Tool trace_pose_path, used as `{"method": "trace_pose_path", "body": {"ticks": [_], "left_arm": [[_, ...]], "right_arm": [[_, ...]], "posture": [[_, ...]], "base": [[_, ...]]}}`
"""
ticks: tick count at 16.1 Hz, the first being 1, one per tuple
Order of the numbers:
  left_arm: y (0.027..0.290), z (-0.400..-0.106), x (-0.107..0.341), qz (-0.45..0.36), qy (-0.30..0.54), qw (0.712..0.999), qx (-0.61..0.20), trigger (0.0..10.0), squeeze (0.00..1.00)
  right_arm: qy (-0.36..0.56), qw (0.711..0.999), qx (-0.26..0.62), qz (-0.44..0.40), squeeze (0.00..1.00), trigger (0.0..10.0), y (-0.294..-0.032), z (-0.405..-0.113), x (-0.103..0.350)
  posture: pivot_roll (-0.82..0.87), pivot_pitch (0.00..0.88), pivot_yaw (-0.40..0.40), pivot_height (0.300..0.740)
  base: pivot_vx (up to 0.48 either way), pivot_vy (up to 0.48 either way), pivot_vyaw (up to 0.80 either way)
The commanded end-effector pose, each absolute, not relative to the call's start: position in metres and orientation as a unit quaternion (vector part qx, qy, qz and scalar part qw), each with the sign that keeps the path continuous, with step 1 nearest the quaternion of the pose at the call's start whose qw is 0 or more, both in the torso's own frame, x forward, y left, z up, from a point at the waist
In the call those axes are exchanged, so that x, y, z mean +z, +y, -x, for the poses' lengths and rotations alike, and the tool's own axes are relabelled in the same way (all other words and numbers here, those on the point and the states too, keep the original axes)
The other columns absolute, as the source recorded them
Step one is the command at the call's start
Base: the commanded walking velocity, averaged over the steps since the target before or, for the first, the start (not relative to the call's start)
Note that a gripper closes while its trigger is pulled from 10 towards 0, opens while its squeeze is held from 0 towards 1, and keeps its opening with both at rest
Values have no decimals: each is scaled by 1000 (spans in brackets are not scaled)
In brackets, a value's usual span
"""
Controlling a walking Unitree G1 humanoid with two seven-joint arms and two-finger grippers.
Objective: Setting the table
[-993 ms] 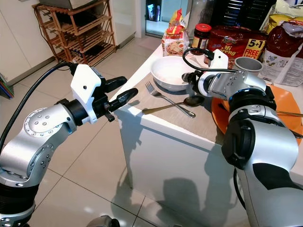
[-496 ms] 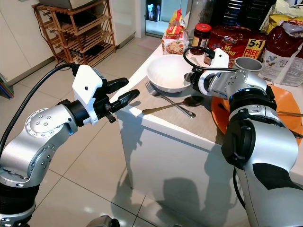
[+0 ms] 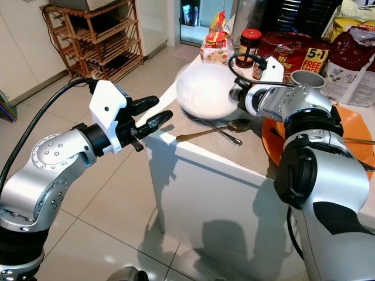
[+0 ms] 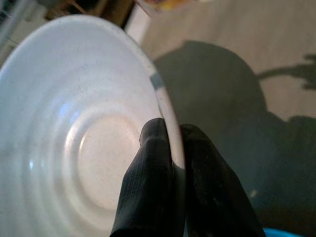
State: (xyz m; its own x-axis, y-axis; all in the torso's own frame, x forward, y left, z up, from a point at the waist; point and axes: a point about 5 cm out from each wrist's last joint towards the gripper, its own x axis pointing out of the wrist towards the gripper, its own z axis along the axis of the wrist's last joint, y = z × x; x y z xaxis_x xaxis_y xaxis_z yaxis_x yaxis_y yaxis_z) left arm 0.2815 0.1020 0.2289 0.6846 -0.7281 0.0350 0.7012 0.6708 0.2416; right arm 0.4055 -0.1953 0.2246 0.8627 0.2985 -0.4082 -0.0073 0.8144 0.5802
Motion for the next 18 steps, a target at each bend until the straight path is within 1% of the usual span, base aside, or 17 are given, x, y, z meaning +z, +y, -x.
{"method": "trace_pose_path", "body": {"ticks": [1,4,5,6,7,8,9,10,11,12,13,14,15,16,18], "left_arm": [[106,-282,230,-112,-68,916,-378,10000,0],[111,-286,229,-117,-69,925,-356,10000,0],[114,-291,232,-115,-79,935,-327,10000,0],[116,-294,234,-115,-86,942,-303,10000,0],[122,-300,239,-115,-102,954,-258,10000,0],[127,-303,240,-91,-98,968,-213,10000,0],[127,-301,238,-93,-104,970,-200,10000,0],[125,-296,232,-89,-96,970,-204,10000,0],[123,-293,229,-91,-91,970,-206,10000,0],[120,-286,222,-88,-79,970,-211,10000,0],[120,-284,220,-88,-76,971,-211,10000,0],[118,-282,219,-76,-71,972,-211,10000,0],[117,-281,217,-72,-67,972,-211,10000,0],[114,-278,214,-74,-60,971,-220,10000,0],[113,-278,214,-75,-58,970,-222,10000,0]], "right_arm": [[217,919,103,-314,0,0,-195,-407,241],[198,910,120,-344,0,0,-192,-406,250],[172,913,124,-349,0,0,-193,-405,255],[126,923,124,-340,0,0,-195,-403,265],[18,940,112,-321,0,0,-202,-395,288],[-85,959,92,-253,0,10000,-204,-372,301],[-116,969,85,-199,0,10000,-199,-356,299],[-130,972,95,-172,0,10000,-190,-340,294],[-134,973,94,-162,0,10000,-186,-333,292],[-151,971,98,-156,0,10000,-173,-313,290],[-161,970,98,-154,0,10000,-168,-305,291],[-179,965,94,-169,0,10000,-162,-291,292],[-189,963,86,-172,0,10000,-161,-280,289],[-172,972,68,-144,0,10000,-164,-270,276],[-165,975,60,-134,0,10000,-164,-266,271]], "posture": [[14,0,22,740],[13,0,33,740],[14,0,37,740],[17,0,35,740],[22,0,28,740],[24,0,15,740],[24,0,6,740],[22,5,2,740],[21,9,0,740],[18,20,-1,740],[12,29,0,740],[3,43,2,740],[-3,56,3,740],[-14,73,6,740],[-23,82,9,740]], "base": [[0,0,0],[0,0,0],[0,0,0],[0,0,0],[0,0,0],[0,0,0],[0,0,0],[0,0,0],[0,0,0],[-296,0,0],[-296,0,0],[-345,0,0],[-341,0,0],[-375,0,0],[-381,0,0]]}}
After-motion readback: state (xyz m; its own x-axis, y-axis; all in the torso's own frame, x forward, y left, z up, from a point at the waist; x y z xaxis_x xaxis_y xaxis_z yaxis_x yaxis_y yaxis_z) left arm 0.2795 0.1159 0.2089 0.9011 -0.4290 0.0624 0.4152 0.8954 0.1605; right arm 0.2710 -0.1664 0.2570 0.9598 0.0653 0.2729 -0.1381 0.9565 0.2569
